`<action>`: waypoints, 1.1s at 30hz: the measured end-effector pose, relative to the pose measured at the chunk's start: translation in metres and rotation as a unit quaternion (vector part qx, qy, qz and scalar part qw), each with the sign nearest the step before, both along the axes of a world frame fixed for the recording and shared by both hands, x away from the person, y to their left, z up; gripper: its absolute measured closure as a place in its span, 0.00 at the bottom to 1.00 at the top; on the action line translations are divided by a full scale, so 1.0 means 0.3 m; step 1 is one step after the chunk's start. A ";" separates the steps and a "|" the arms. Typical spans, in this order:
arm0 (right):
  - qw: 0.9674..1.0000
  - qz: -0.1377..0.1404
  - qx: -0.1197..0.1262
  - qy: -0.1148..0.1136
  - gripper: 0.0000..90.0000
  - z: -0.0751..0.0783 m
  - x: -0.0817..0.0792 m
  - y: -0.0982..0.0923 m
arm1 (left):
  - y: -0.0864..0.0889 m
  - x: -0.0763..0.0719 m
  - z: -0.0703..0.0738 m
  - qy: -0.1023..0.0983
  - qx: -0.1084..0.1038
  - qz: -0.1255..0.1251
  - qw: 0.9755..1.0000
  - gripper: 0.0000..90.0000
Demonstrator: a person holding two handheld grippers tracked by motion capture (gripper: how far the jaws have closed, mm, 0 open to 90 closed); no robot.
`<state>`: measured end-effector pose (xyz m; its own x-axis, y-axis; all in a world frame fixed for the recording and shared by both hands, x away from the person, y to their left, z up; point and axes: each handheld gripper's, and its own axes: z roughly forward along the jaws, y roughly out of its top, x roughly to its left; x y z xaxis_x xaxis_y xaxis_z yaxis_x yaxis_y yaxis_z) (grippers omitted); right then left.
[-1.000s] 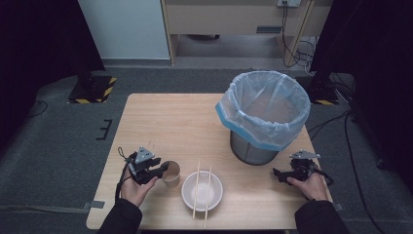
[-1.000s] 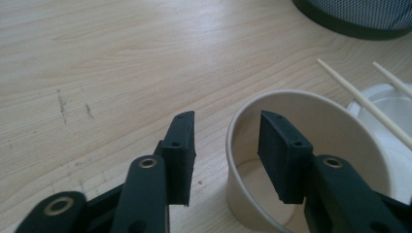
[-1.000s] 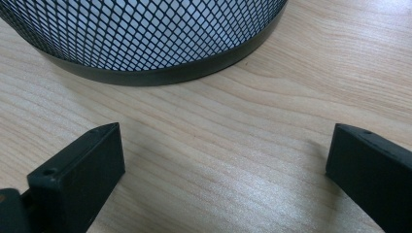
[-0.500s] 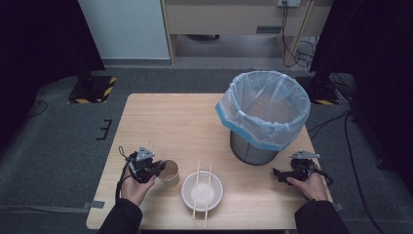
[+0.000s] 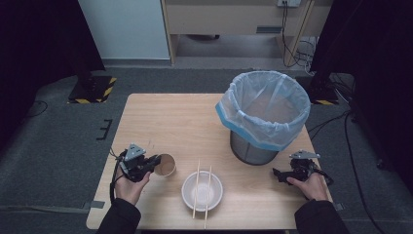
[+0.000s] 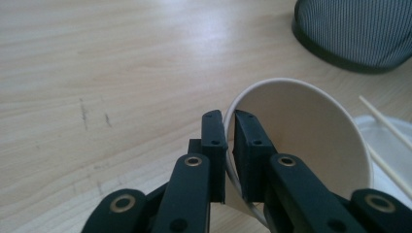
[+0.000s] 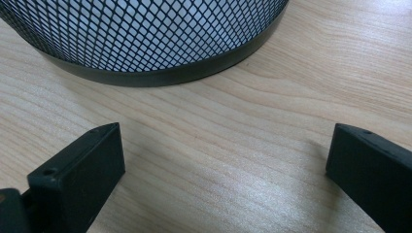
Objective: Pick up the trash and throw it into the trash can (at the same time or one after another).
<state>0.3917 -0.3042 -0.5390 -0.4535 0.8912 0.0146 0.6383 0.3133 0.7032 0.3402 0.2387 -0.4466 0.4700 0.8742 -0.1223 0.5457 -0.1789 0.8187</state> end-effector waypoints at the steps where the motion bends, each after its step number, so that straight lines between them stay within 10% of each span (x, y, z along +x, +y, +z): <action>1: 1.000 0.000 0.000 0.000 0.01 0.000 0.000 0.000 | 0.005 -0.003 0.008 -0.006 -0.005 0.004 1.000 0.92; 19: 1.000 0.000 0.001 0.001 0.01 0.000 0.000 0.000 | 0.029 -0.060 0.138 -0.101 -0.055 0.023 0.993 0.92; 33: 1.000 0.002 -0.001 -0.001 0.01 0.000 0.001 -0.001 | 0.005 -0.100 0.245 -0.164 -0.085 0.016 0.983 0.92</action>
